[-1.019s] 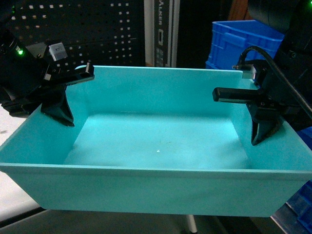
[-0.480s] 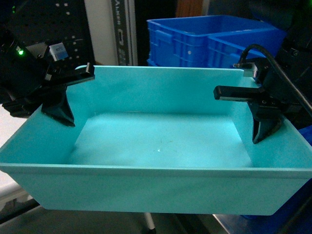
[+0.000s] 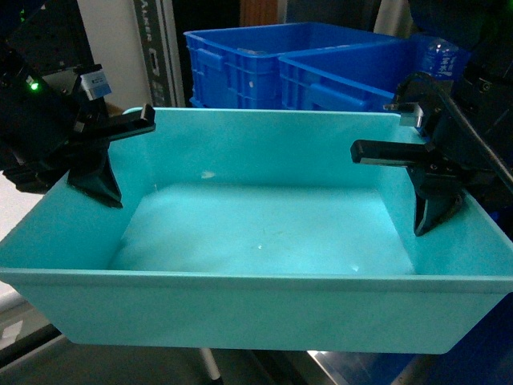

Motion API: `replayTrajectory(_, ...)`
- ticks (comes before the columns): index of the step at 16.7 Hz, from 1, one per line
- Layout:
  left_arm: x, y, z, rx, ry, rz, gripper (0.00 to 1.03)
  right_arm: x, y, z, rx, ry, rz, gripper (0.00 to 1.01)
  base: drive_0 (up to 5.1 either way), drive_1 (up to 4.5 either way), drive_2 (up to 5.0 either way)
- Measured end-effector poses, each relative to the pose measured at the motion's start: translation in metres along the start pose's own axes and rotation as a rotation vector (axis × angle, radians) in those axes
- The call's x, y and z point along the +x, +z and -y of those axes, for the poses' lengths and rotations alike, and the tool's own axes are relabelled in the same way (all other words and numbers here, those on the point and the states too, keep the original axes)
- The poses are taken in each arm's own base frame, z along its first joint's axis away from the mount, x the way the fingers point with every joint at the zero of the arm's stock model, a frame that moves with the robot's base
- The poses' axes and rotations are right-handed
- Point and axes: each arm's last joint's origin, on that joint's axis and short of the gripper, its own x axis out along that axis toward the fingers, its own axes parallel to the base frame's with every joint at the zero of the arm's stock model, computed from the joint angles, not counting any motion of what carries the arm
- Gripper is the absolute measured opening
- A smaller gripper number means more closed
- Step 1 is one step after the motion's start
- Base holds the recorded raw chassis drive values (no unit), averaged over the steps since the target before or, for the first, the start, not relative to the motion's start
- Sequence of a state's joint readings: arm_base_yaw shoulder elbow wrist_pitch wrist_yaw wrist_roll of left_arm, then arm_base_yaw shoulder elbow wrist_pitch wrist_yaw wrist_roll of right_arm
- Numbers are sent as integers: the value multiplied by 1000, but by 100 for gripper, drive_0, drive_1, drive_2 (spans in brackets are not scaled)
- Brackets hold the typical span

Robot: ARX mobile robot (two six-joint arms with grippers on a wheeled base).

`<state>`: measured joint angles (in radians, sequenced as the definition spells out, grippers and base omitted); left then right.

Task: Stack blue boxes stably on right

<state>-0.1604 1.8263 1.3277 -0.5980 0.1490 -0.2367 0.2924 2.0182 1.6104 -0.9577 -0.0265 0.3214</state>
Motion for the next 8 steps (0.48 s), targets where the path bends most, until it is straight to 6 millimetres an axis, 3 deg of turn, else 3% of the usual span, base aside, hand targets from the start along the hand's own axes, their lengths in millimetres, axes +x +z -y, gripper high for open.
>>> replayTrajectory(5, -1, 1, 0, 0, -1, 5, 2, 1, 1, 1, 3, -1, -1, 2, 335, -392, -392)
replayTrajectory(8, -2, 1, 1, 2, -2, 5, 2, -2, 0, 1, 3, 0, 3, 2, -167, -598, 265)
